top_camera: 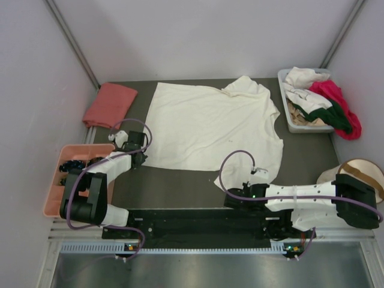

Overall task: Fold and stack the t-shirts
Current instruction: Grap the side of the flattened tshirt closest away from the robot with both arms

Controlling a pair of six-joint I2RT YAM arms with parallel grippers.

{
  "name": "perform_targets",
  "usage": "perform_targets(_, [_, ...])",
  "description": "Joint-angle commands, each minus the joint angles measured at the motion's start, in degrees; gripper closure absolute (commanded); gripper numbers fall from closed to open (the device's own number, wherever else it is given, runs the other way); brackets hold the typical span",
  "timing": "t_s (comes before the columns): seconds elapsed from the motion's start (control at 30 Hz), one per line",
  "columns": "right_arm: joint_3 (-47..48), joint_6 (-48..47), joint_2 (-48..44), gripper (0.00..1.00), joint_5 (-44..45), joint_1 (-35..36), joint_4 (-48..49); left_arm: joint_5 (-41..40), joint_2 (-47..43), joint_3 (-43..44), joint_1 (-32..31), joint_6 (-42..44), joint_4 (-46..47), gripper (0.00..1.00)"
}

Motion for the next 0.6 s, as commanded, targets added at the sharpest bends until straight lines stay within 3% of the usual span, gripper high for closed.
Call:
perform_targets(0.0, [1.45,1.7,-4.1,1.0,0.59,-0.49,-8.02,0.55,-0.5,-1.04,0.55,-0.13,-0.86,1.0])
perform_targets(0.57, [5.76,5.66,-23.28,1.0,8.77,-3.04,-27.81,4.76,-13.42,-4.38,0.47,-1.27,-8.32,1.0])
